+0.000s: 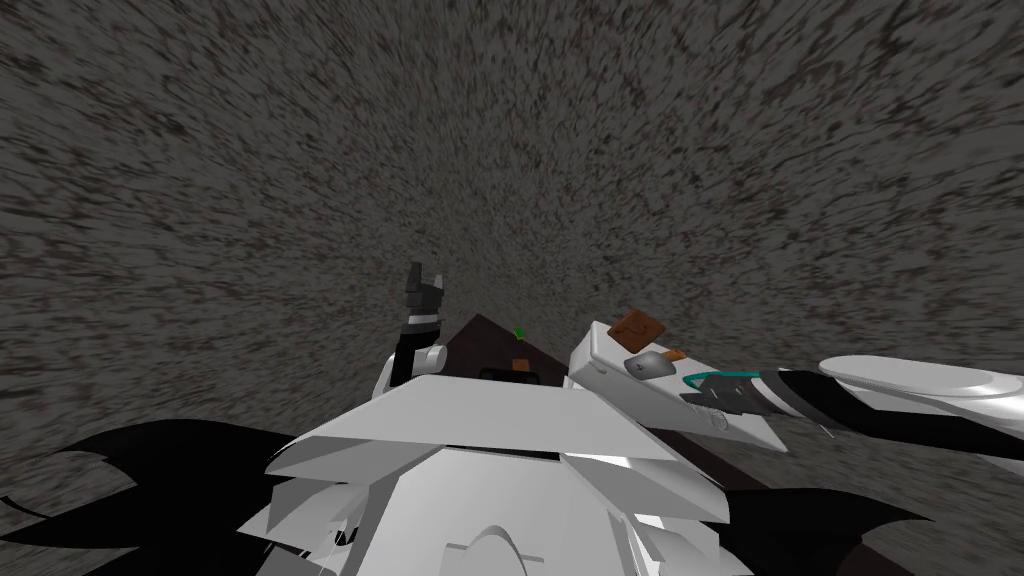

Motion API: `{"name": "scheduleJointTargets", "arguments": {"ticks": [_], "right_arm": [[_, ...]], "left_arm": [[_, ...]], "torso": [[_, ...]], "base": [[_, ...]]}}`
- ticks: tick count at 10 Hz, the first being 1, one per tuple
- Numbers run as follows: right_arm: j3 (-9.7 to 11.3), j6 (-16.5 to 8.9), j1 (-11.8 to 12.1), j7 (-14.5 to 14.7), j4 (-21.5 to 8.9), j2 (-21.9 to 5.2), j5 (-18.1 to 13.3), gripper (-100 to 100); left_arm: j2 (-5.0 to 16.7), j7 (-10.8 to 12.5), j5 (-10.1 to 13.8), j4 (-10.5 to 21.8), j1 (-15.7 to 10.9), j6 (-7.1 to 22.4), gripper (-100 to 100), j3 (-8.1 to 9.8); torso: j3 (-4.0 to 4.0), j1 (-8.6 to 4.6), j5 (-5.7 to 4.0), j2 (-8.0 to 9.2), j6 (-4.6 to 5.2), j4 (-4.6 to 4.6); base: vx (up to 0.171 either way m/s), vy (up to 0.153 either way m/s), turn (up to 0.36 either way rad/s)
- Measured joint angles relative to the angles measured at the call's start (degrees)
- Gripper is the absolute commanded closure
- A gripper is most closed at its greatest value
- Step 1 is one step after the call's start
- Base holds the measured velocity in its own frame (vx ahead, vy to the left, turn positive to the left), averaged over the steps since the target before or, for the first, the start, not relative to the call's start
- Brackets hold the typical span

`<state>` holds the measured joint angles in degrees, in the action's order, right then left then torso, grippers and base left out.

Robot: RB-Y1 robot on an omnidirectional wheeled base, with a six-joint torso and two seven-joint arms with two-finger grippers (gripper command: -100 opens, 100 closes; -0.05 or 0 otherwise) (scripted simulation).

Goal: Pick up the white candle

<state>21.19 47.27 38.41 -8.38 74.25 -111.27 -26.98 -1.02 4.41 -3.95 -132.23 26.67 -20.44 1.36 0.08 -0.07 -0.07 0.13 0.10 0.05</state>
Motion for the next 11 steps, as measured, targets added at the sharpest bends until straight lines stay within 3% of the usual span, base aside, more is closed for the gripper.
{"name": "scheduleJointTargets", "arguments": {"ticks": [4, 5, 7, 9, 10, 11], "right_arm": [[-2.02, 1.67, 3.51, -1.64, -3.3, -3.21, -1.05, -100], [0.16, 1.46, 2.22, -1.18, -2.35, -4.35, 1.18, -100], [0.3, 1.25, -0.17, -1.53, 0.07, -3.55, 1.06, -100], [-1.27, 1.5, -1.9, -2.4, 1.47, -1.36, -1.04, -100], [-1.31, 1.52, -2.0, -2.48, 1.57, -1.3, -1.1, 0], [-1.31, 1.52, -1.99, -2.48, 1.56, -1.31, -1.09, -100]], "left_arm": [[0.0, 0.0, 0.0, 0.0, 0.0, 0.0, 0, 0.0], [0.0, 0.0, 0.0, 0.0, 0.0, 0.0, 0, -0.01], [-0.01, 0.0, 0.0, 0.0, 0.0, 0.0, 0, -0.01], [-0.01, 0.0, 0.0, 0.0, 0.01, 0.0, 0, -0.01], [-0.01, 0.0, 0.0, 0.0, 0.0, 0.0, 0, -0.01], [-0.01, 0.0, 0.0, 0.0, 0.0, 0.0, 0, -0.01]], "torso": [[0.01, 0.0, -0.01, 0.02, -0.02, 0.01], [-0.05, 0.16, 0.02, -0.09, -0.06, -0.02], [-0.18, 0.49, 0.1, -0.3, -0.06, -0.07], [-0.22, 0.46, 0.1, -0.38, -0.06, -0.09], [-0.17, 0.34, 0.08, -0.28, -0.04, -0.08], [-0.12, 0.25, 0.06, -0.2, -0.04, -0.05]], "base": [[-0.029, -0.037, -0.024], [0.031, 0.068, 0.075], [0.052, 0.073, 0.036], [0.044, 0.047, 0.025], [0.005, 0.006, -0.001], [-0.054, -0.027, 0.198]]}}
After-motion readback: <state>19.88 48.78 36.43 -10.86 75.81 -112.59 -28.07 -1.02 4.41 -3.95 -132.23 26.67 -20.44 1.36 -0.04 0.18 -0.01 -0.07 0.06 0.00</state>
